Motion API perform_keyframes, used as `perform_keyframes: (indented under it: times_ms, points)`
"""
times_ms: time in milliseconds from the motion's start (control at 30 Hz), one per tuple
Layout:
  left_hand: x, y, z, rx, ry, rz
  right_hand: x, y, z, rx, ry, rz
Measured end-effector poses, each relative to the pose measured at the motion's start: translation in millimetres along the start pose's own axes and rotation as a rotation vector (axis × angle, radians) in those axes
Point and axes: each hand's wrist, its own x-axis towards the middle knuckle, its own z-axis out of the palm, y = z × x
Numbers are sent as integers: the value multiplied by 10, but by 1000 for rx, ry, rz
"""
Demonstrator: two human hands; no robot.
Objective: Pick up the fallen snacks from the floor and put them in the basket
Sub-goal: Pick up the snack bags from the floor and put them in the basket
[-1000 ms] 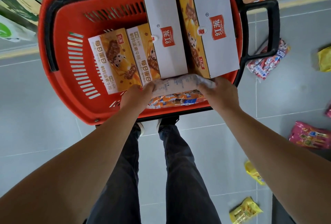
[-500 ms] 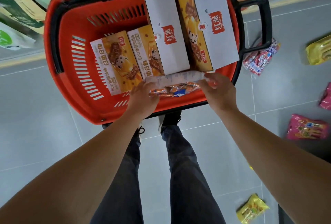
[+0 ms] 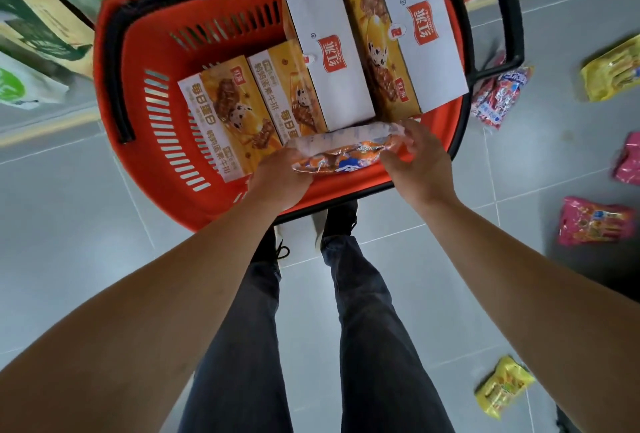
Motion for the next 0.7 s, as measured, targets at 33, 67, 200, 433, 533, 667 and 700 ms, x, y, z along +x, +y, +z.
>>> perform_keyframes:
  times_ms: [33, 67, 200, 433, 533, 667, 700]
  points:
    - [-113, 28, -87, 1, -5, -1, -69, -72, -50, -17, -1, 22]
    - [-233, 58, -161, 5, -16, -6, -139, -127, -92, -36, 0, 40]
    - [-819, 249, -534, 44, -43, 84, -621, -449, -327, -88, -13, 108]
    - [-1941, 612, -1081, 172, -76, 339, -1984, -941, -726, -94, 61, 132]
    - [-2381, 790, -1219, 277, -93, 462, -2561, -998, -888, -90, 101, 183]
    - [-2843, 1067, -1185, 400, -113, 609, -3298, -868, -1052, -58, 178, 280]
    - [-2962, 1174, -1127, 430, -127, 642, -3473, -805, -1090, -45, 203, 314]
